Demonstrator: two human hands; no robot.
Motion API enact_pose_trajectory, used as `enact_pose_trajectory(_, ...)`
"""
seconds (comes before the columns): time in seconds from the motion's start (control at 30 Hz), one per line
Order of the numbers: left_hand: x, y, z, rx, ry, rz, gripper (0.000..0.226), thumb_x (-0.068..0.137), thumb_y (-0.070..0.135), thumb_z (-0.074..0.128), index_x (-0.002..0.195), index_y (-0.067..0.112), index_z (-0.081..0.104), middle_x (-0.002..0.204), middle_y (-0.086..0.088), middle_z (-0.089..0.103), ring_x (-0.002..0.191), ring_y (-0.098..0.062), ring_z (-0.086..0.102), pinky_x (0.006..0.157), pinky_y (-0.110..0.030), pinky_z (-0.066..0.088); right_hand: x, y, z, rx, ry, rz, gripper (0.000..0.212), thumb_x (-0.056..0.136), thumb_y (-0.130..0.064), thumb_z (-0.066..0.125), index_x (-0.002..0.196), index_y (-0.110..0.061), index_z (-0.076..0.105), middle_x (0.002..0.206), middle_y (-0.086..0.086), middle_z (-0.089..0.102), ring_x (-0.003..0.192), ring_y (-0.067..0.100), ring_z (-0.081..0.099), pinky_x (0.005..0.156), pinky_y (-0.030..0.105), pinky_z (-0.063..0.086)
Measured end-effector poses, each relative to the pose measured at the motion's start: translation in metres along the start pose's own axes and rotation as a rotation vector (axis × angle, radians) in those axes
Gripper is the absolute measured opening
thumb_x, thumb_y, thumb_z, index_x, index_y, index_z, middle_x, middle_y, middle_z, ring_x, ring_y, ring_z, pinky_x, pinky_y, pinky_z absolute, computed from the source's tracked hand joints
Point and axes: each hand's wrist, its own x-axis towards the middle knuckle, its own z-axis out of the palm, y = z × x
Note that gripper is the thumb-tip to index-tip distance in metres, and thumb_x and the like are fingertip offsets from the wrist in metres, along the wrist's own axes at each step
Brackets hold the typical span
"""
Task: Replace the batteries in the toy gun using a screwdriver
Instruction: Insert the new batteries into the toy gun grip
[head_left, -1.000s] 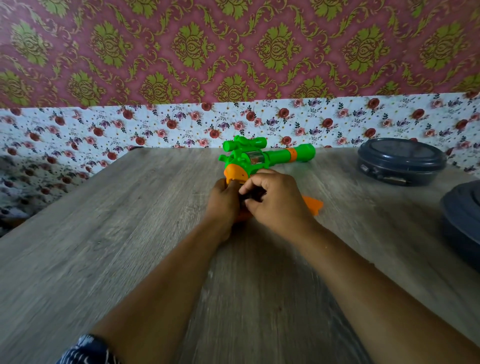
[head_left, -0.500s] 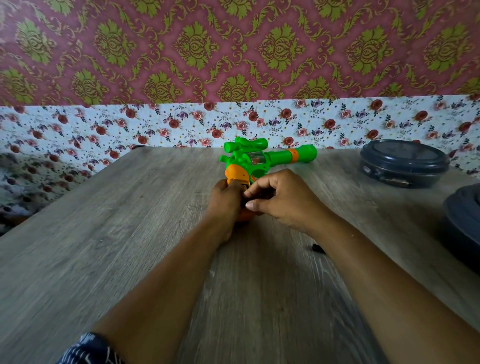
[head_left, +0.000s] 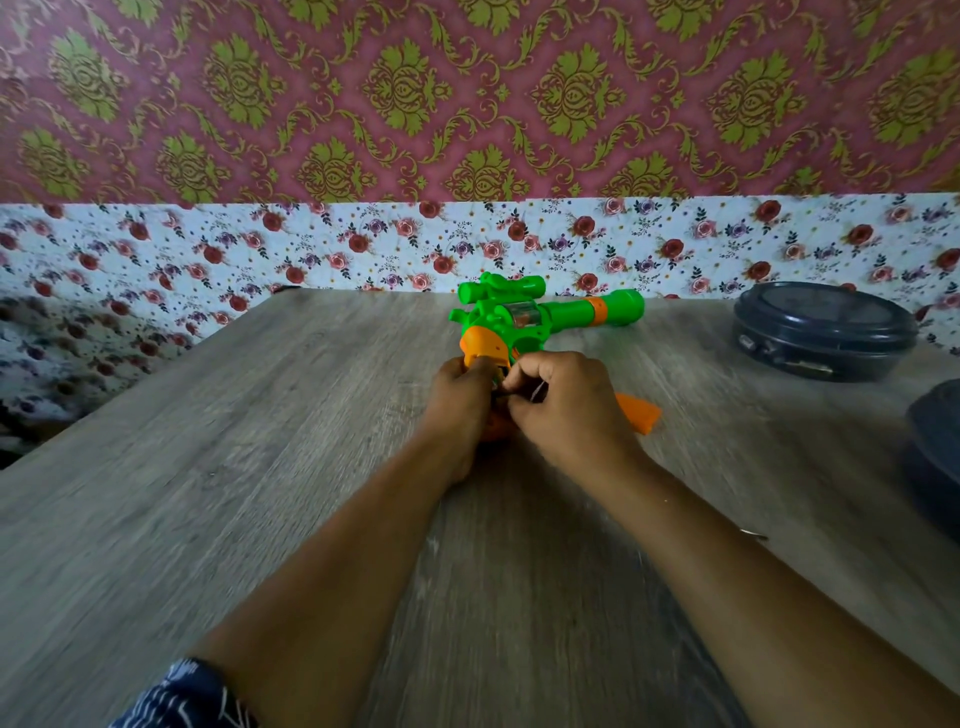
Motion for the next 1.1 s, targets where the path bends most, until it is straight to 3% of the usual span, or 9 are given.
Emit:
enact_pose_trajectory(0.13,-0.003,0.002,0.001,-0.042,-0.006,-0.008,0.027,0.094,0.023,0.037,0.092,0.007,0.058,0.075,-0.013,0.059,0.051,-0.016,0.054,0.04,-0.016,0.042,-0.001,-0.001,0.001,0.029,0.031,0.011,0.021,0.075,-0.004,0.065,0.065,-0.022,0.06,0.064,-0.005,0.057,0.053,0.001,0.046,0.051,0.008,0.033)
enact_pose_trajectory(0.23,-0.007,0.004,0.001,-0.141,-0.013,-0.027,0.04,0.098,0.029,0.026,0.075,0.014,0.054,0.06,-0.005,0.054,0.039,-0.008,0.05,0.038,-0.012,0.037,-0.001,-0.003,0.001,0.034,0.053,0.018,0.025,0.076,-0.005,0.064,0.064,-0.025,0.057,0.065,-0.003,0.059,0.052,0.002,0.047,0.051,0.015,0.036)
enact_pose_trajectory(0.37,-0.009,0.003,0.002,-0.134,-0.003,-0.033,0.04,0.096,0.021,0.026,0.06,0.015,0.041,0.035,0.004,0.041,0.025,-0.005,0.036,0.032,-0.009,0.025,-0.002,-0.005,0.005,-0.002,0.085,0.028,0.021,0.074,-0.001,0.06,0.066,-0.021,0.062,0.066,0.003,0.061,0.056,0.013,0.047,0.055,0.027,0.04)
enact_pose_trajectory(0.47,-0.01,0.002,0.002,-0.107,0.01,-0.037,0.04,0.096,0.022,0.028,0.06,0.015,0.044,0.044,-0.001,0.045,0.026,-0.005,0.04,0.032,-0.008,0.028,-0.005,-0.007,0.005,-0.021,0.08,0.031,0.026,0.073,0.002,0.057,0.065,-0.023,0.058,0.066,0.001,0.058,0.055,0.01,0.045,0.053,0.025,0.036)
enact_pose_trajectory(0.67,-0.011,0.005,0.003,-0.106,0.086,-0.043,0.036,0.094,0.02,0.03,0.061,0.014,0.046,0.053,-0.006,0.045,0.038,-0.014,0.044,0.032,-0.01,0.031,-0.003,-0.006,0.006,0.028,0.05,0.07,0.022,0.074,0.007,0.056,0.077,-0.01,0.07,0.078,0.011,0.069,0.063,0.015,0.053,0.062,0.025,0.045)
enact_pose_trajectory(0.77,-0.013,0.006,0.003,-0.109,0.088,-0.034,0.037,0.094,0.018,0.029,0.062,0.014,0.046,0.043,-0.003,0.05,0.031,-0.01,0.046,0.032,-0.011,0.032,-0.004,-0.007,0.005,-0.017,0.004,0.038,0.025,0.079,0.006,0.053,0.089,-0.008,0.071,0.088,0.013,0.069,0.07,0.02,0.056,0.066,0.021,0.042)
enact_pose_trajectory(0.83,-0.015,0.01,0.002,-0.117,0.081,-0.032,0.036,0.095,0.015,0.028,0.063,0.013,0.045,0.045,-0.003,0.051,0.038,-0.013,0.049,0.034,-0.01,0.033,-0.004,-0.009,0.004,-0.078,-0.031,-0.024,0.03,0.079,0.006,0.05,0.095,-0.007,0.071,0.095,0.014,0.068,0.084,0.027,0.06,0.073,0.026,0.044)
enact_pose_trajectory(0.97,-0.019,0.017,0.001,-0.172,0.084,-0.022,0.037,0.097,0.009,0.028,0.061,0.012,0.04,0.026,0.007,0.041,0.022,-0.003,0.04,0.026,-0.008,0.024,-0.002,-0.013,0.002,-0.195,-0.172,-0.086,0.035,0.078,0.009,0.047,0.098,-0.008,0.07,0.104,0.011,0.057,0.096,0.028,0.053,0.075,0.031,0.041)
enact_pose_trajectory(1.1,-0.024,0.02,0.004,-0.172,0.082,-0.006,0.038,0.098,0.008,0.026,0.062,0.01,0.04,0.023,0.009,0.04,0.02,-0.001,0.04,0.024,-0.01,0.025,0.003,-0.01,-0.003,-0.203,-0.265,-0.063,0.042,0.077,0.01,0.046,0.104,-0.011,0.07,0.11,0.013,0.051,0.102,0.029,0.05,0.077,0.029,0.038)
